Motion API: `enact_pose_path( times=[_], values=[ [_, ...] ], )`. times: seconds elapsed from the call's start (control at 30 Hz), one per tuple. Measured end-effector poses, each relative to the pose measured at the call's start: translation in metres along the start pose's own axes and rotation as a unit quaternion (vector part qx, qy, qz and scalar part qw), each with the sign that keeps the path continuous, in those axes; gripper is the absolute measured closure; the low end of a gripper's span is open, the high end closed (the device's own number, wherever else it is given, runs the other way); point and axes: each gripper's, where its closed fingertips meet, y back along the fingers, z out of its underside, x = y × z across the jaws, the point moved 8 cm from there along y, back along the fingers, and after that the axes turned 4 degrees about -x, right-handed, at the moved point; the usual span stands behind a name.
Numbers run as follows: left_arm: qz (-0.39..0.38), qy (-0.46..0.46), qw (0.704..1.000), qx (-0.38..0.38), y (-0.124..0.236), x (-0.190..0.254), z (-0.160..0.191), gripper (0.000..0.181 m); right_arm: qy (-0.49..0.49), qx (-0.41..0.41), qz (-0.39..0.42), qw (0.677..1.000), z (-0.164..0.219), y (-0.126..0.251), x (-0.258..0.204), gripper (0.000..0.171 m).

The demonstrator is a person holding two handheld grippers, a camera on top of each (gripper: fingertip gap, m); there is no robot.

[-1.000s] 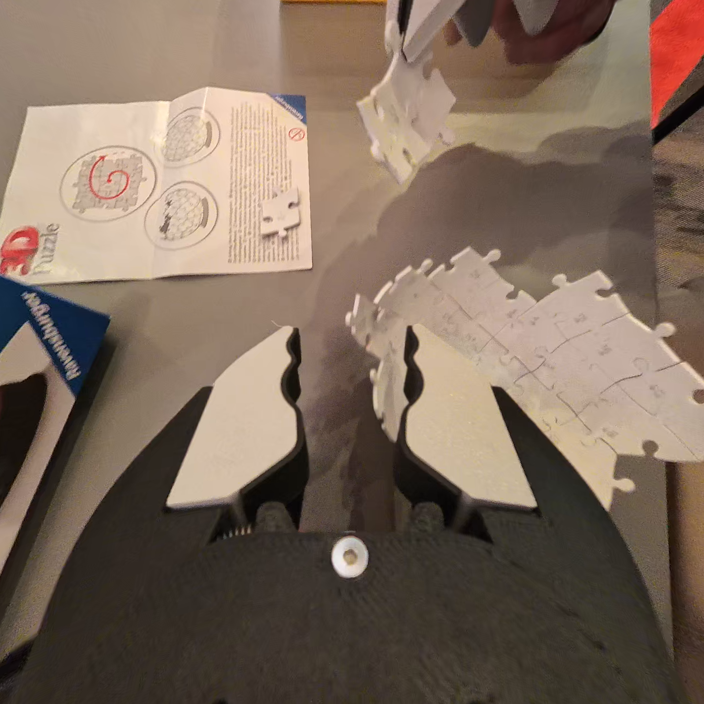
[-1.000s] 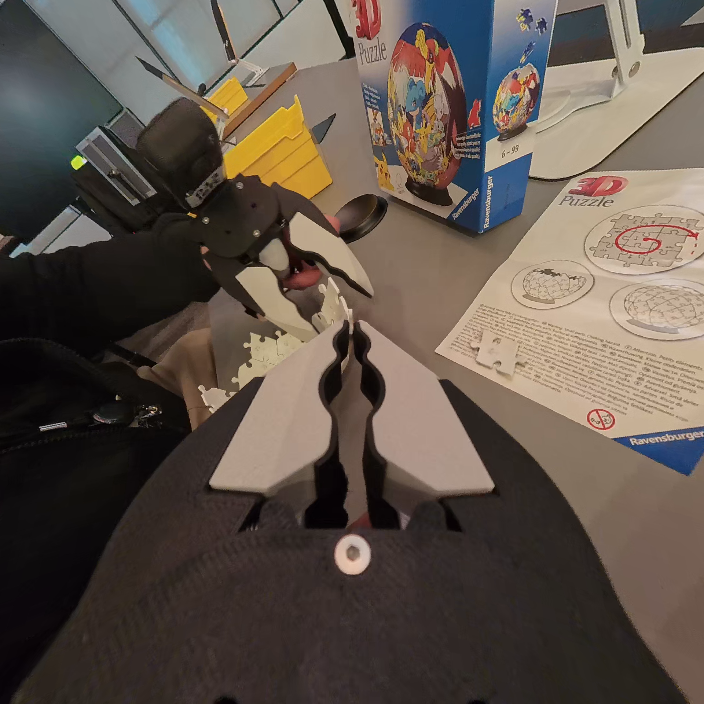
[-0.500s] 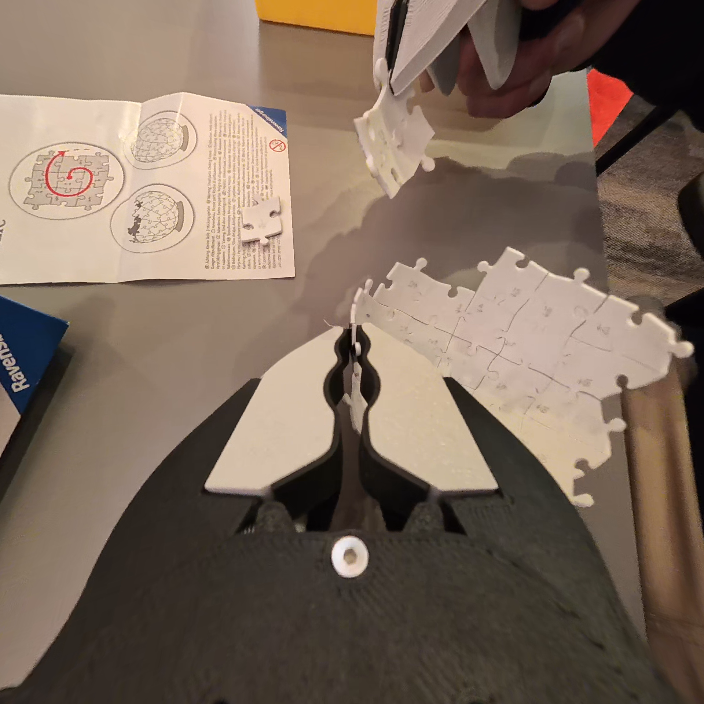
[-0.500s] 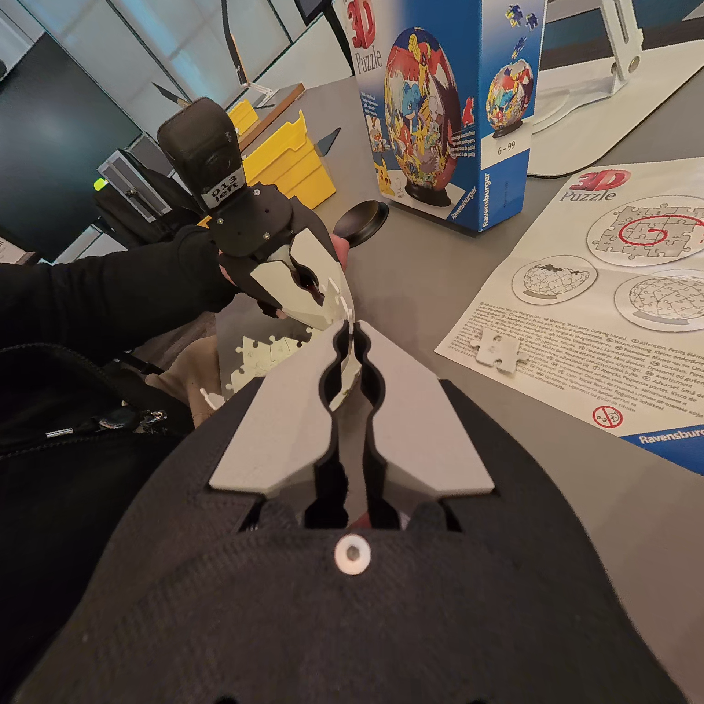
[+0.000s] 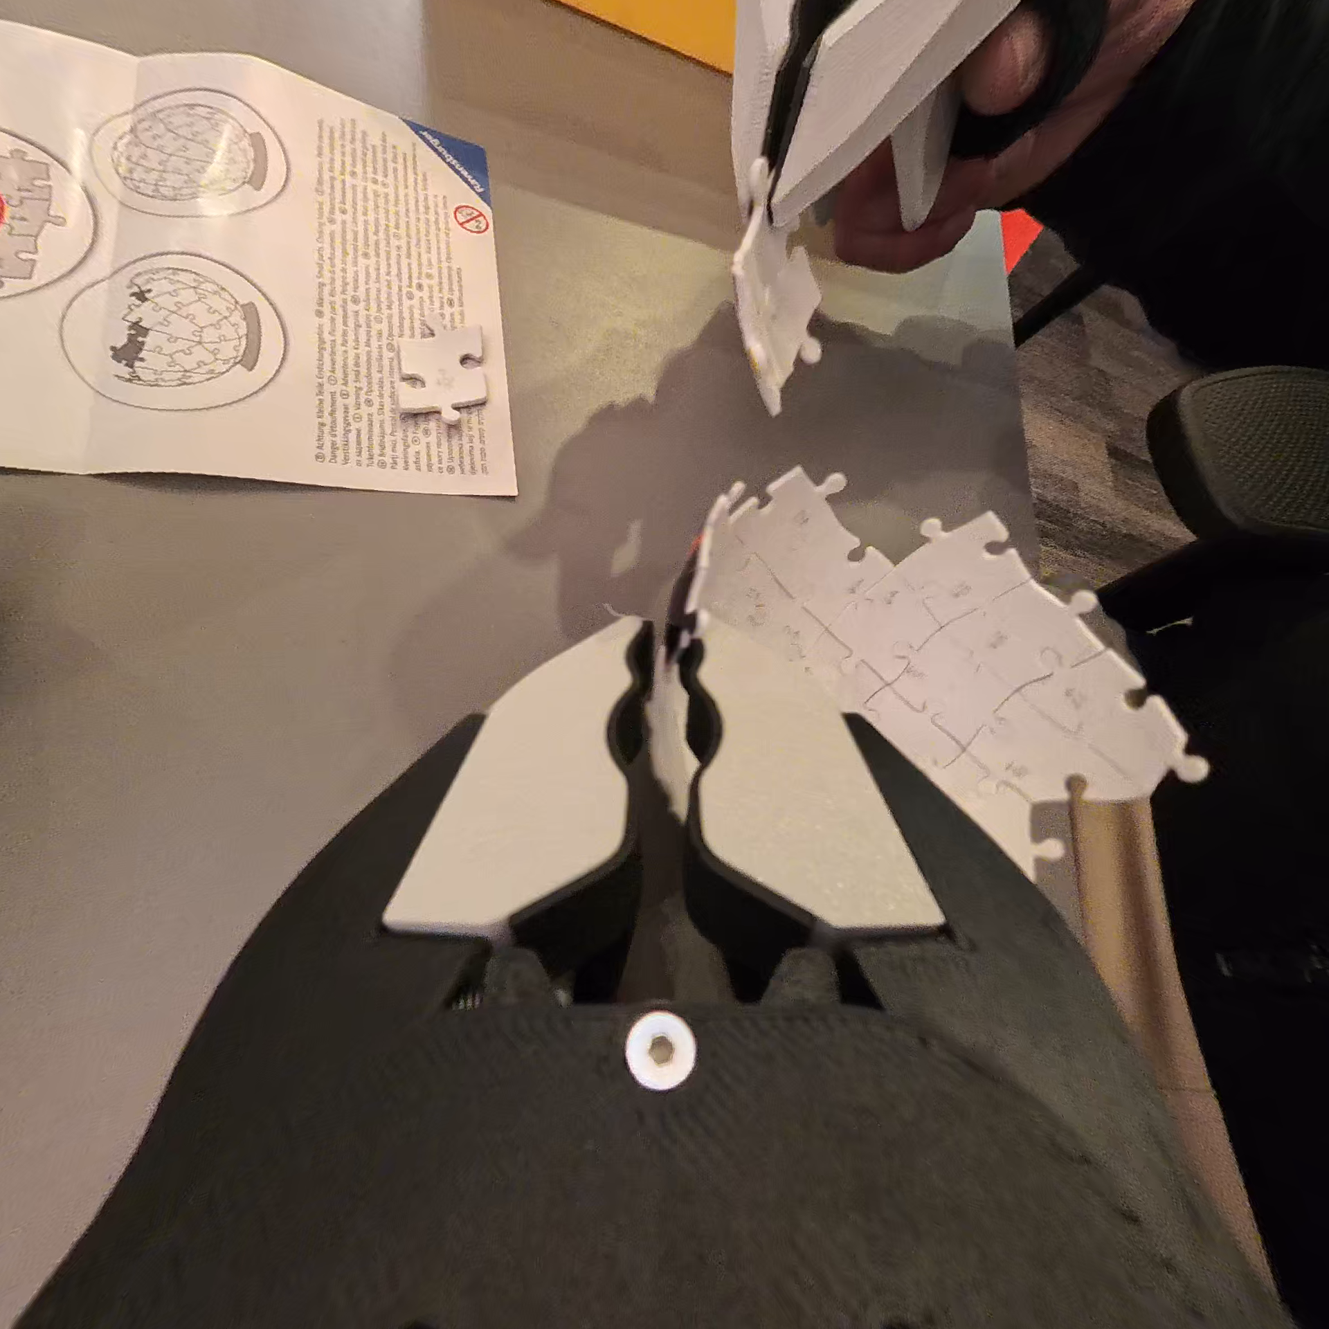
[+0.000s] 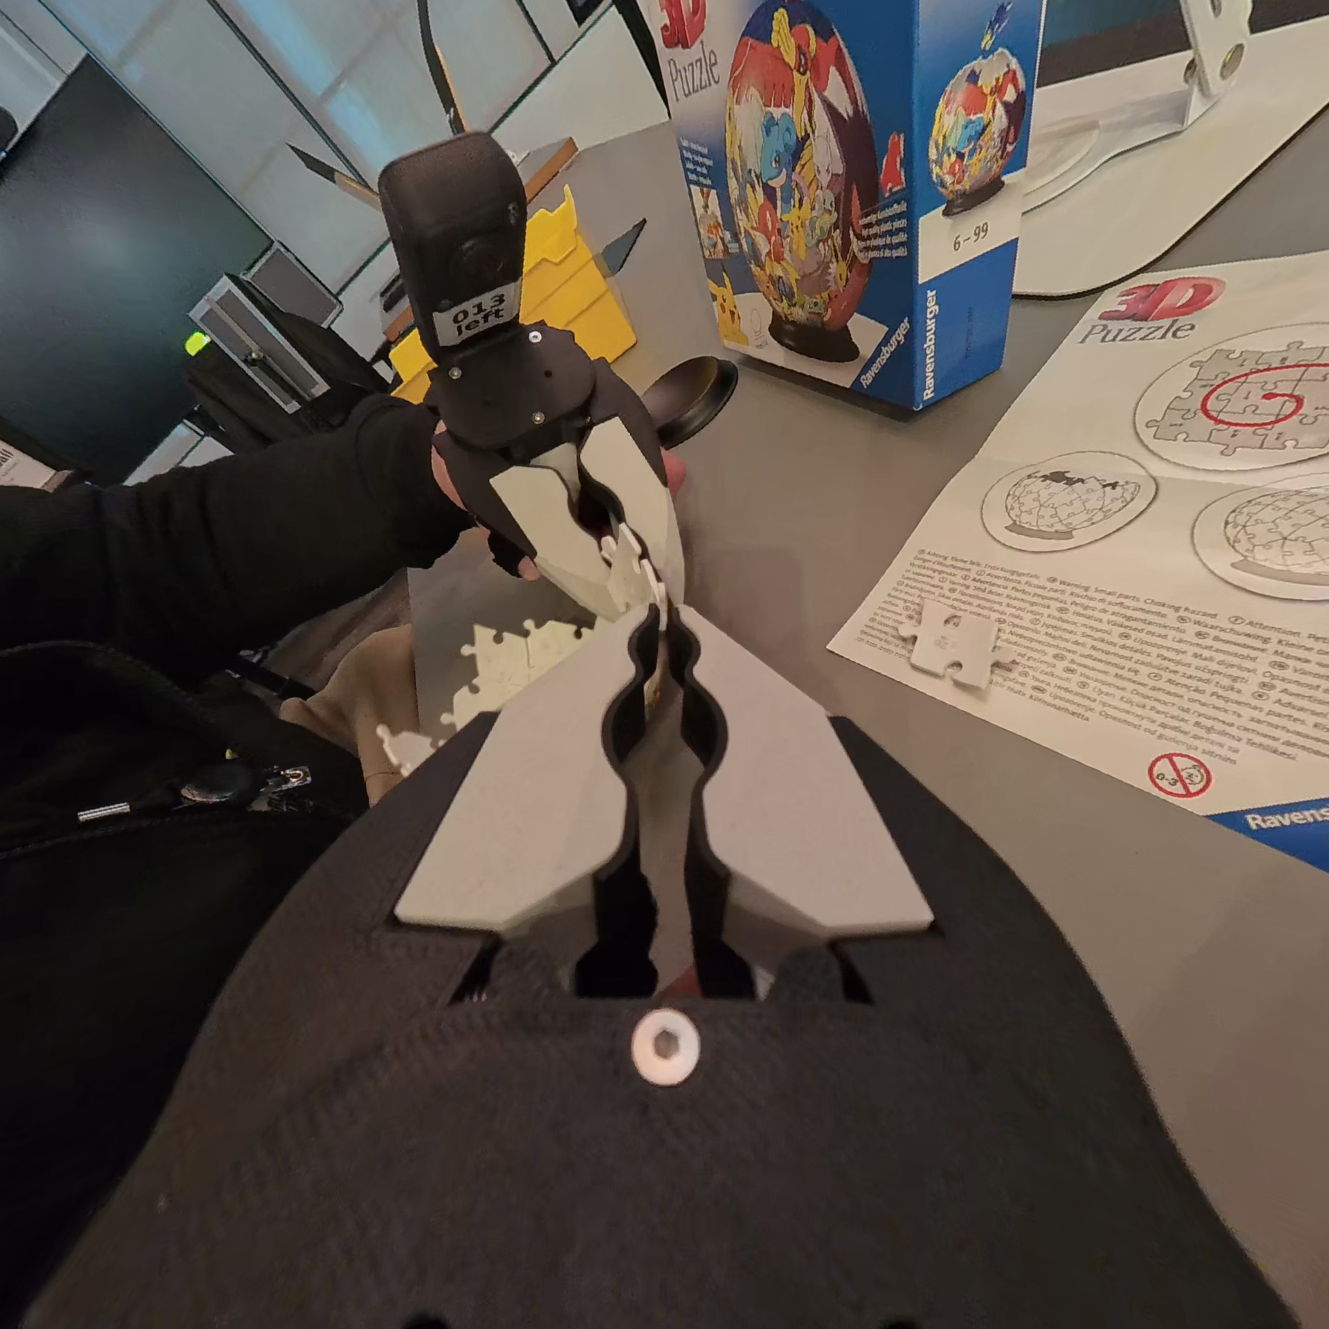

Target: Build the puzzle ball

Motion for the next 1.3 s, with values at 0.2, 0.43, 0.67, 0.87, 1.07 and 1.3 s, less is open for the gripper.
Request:
enact_pose_path(
  times=[0.2, 0.43, 0.67, 0.87, 1.07, 1.3],
  values=[
    [0.016, 0.011, 1.000, -0.006, -0.003, -0.004, -0.001, 0.179, -0.005, 0.000, 0.000, 1.000, 0.003, -0.001, 0.003, 0.171],
    [0.061, 0.057, 0.996, -0.009, -0.003, -0.008, 0.001, 0.172, -0.007, 0.001, -0.002, 1.000, 0.005, -0.001, 0.004, 0.171],
    [0.054, 0.045, 0.997, -0.039, -0.008, -0.007, 0.001, 0.173, -0.011, -0.001, -0.001, 1.000, 0.008, -0.002, 0.005, 0.171],
    [0.046, 0.039, 0.997, -0.054, -0.012, -0.006, 0.001, 0.176, -0.012, 0.001, -0.001, 1.000, 0.008, -0.002, 0.005, 0.171],
    [0.055, 0.044, 0.996, -0.049, -0.009, -0.004, -0.002, 0.178, -0.013, 0.004, -0.001, 1.000, 0.008, 0.000, 0.006, 0.171],
    [0.062, 0.073, 0.995, -0.043, -0.008, -0.007, 0.002, 0.177, -0.013, 0.008, -0.002, 1.000, 0.008, 0.002, 0.005, 0.171]
  ],
)
